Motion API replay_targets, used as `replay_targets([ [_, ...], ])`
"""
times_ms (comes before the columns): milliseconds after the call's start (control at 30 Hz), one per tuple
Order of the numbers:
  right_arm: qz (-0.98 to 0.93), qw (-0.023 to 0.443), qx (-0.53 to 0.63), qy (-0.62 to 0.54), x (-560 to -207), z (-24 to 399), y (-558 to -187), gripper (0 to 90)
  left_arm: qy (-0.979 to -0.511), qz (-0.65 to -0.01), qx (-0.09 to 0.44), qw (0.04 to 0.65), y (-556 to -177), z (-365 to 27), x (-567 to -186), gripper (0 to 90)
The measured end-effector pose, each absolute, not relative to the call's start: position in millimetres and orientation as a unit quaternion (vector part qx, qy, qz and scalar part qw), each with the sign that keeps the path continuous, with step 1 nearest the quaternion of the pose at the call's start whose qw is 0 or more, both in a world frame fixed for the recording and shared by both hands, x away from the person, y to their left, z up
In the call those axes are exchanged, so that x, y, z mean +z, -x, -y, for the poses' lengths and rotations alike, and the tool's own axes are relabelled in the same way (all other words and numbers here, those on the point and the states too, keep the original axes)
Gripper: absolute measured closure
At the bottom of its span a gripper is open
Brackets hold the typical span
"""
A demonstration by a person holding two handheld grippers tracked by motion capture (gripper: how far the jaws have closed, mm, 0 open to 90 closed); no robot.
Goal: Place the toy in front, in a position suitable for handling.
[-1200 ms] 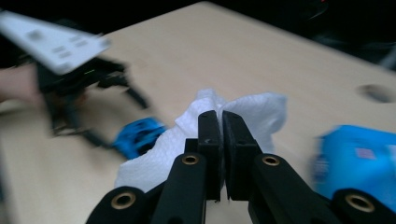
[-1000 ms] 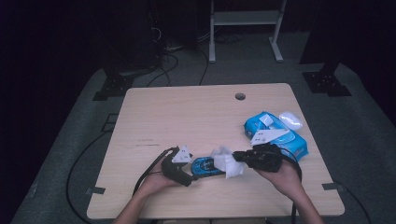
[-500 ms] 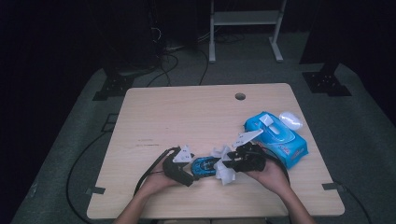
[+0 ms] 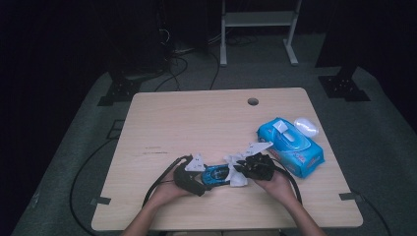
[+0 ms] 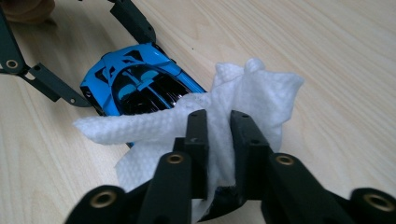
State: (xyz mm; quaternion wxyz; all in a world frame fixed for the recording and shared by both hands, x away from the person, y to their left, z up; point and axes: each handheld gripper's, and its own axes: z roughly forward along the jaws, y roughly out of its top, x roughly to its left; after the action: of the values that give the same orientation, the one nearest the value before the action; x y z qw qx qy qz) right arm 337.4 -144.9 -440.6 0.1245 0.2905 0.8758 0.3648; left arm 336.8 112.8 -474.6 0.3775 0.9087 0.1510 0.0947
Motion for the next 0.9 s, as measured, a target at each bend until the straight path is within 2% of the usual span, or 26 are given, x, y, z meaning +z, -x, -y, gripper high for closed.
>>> replay_targets([
  [133, -0.878, 0.135, 0.361, -0.283, -437, 144, -332, 82.8, -0.910, -0.150, 0.096, 0.374, -337, -111, -475, 22.8],
  [200, -0.879, 0.124, 0.370, -0.275, -435, 141, -328, 83.3, -0.910, -0.151, 0.094, 0.375, -337, -111, -475, 23.0],
  [333, -0.900, 0.119, 0.342, -0.243, -437, 126, -319, 83.3, -0.910, -0.151, 0.093, 0.375, -336, -112, -475, 23.8],
  [433, -0.905, 0.110, 0.334, -0.239, -436, 130, -320, 81.9, -0.910, -0.149, 0.098, 0.373, -336, -112, -475, 24.1],
  [467, -0.906, 0.115, 0.329, -0.242, -432, 137, -321, 71.0, -0.910, -0.148, 0.098, 0.374, -336, -113, -475, 24.1],
  [500, -0.906, 0.115, 0.329, -0.242, -432, 137, -321, 71.0, -0.910, -0.148, 0.098, 0.374, -336, -113, -475, 24.1],
  [533, -0.903, 0.126, 0.335, -0.237, -427, 146, -319, 59.5, -0.911, -0.148, 0.097, 0.373, -336, -113, -475, 24.0],
  [567, -0.903, 0.126, 0.335, -0.237, -427, 146, -319, 59.5, -0.911, -0.148, 0.097, 0.373, -336, -113, -475, 24.0],
  [667, -0.892, 0.162, 0.352, -0.234, -420, 155, -320, 44.9, -0.911, -0.146, 0.099, 0.372, -336, -112, -475, 24.0],
  [833, -0.883, 0.180, 0.367, -0.230, -428, 146, -328, 41.9, -0.911, -0.146, 0.096, 0.374, -337, -111, -476, 24.1],
  [867, -0.883, 0.170, 0.367, -0.238, -433, 140, -333, 45.6, -0.911, -0.146, 0.095, 0.373, -337, -111, -476, 24.1],
  [900, -0.883, 0.170, 0.367, -0.238, -433, 140, -333, 45.6, -0.911, -0.146, 0.095, 0.373, -337, -111, -476, 24.1],
])
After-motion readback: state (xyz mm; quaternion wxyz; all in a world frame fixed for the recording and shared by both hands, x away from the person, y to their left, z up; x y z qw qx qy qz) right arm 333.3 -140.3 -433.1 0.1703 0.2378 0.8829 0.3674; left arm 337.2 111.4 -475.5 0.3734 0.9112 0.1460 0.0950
